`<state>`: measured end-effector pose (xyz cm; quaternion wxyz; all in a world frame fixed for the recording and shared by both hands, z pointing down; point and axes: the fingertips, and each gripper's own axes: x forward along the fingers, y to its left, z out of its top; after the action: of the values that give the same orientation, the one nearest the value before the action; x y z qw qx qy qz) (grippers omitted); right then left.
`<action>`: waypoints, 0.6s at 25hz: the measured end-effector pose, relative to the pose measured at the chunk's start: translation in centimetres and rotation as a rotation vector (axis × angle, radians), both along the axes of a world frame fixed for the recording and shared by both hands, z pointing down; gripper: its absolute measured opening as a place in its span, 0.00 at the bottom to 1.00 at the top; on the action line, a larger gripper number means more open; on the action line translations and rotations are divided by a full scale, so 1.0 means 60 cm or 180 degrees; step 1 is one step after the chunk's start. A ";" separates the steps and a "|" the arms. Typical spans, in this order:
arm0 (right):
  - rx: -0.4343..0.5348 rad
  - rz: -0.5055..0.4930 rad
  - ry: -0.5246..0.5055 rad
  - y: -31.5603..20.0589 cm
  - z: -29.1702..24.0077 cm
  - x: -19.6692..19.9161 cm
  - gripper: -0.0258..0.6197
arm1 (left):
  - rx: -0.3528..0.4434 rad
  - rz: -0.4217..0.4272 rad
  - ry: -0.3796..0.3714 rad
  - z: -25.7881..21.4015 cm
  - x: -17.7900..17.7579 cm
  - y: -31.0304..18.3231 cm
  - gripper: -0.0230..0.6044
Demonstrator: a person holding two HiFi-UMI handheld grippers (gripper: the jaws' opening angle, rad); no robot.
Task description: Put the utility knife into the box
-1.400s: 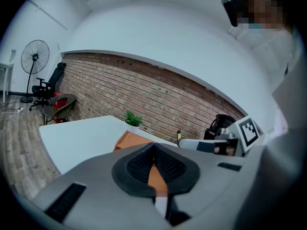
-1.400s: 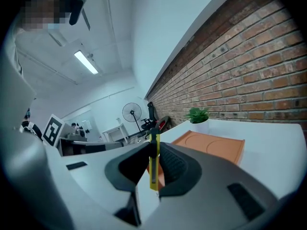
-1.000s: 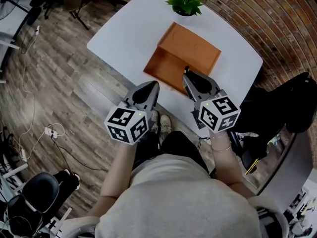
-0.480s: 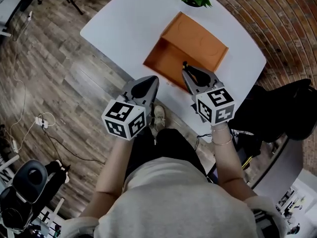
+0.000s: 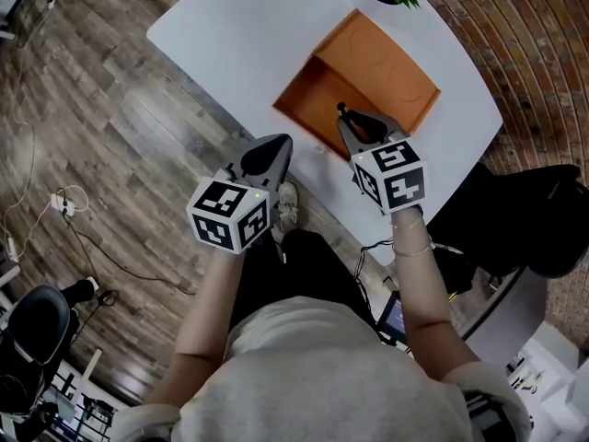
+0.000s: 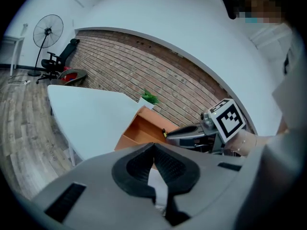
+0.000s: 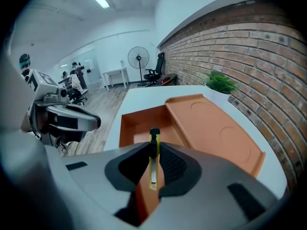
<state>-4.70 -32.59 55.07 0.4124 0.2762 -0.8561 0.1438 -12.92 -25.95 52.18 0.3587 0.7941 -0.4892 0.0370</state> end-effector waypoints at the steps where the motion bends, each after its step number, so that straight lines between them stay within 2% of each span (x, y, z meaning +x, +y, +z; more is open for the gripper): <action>1: -0.0008 -0.0009 0.0067 -0.004 0.007 -0.001 0.14 | -0.0016 -0.0012 0.0001 0.005 -0.003 -0.001 0.05; 5: -0.0049 -0.0023 0.0291 -0.017 0.037 -0.008 0.14 | -0.0058 0.0044 0.0025 0.023 -0.002 -0.003 0.05; 11: -0.0214 -0.0068 0.0454 -0.018 0.070 -0.018 0.14 | -0.0117 0.0036 0.0139 0.036 -0.001 -0.002 0.05; 15: -0.0301 -0.0063 0.0533 -0.018 0.084 -0.020 0.14 | -0.0132 0.0027 0.0130 0.043 -0.008 -0.008 0.05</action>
<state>-5.93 -33.65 60.09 0.4965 0.2591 -0.8136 0.1564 -13.42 -26.46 54.76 0.3849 0.7892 -0.4775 0.0324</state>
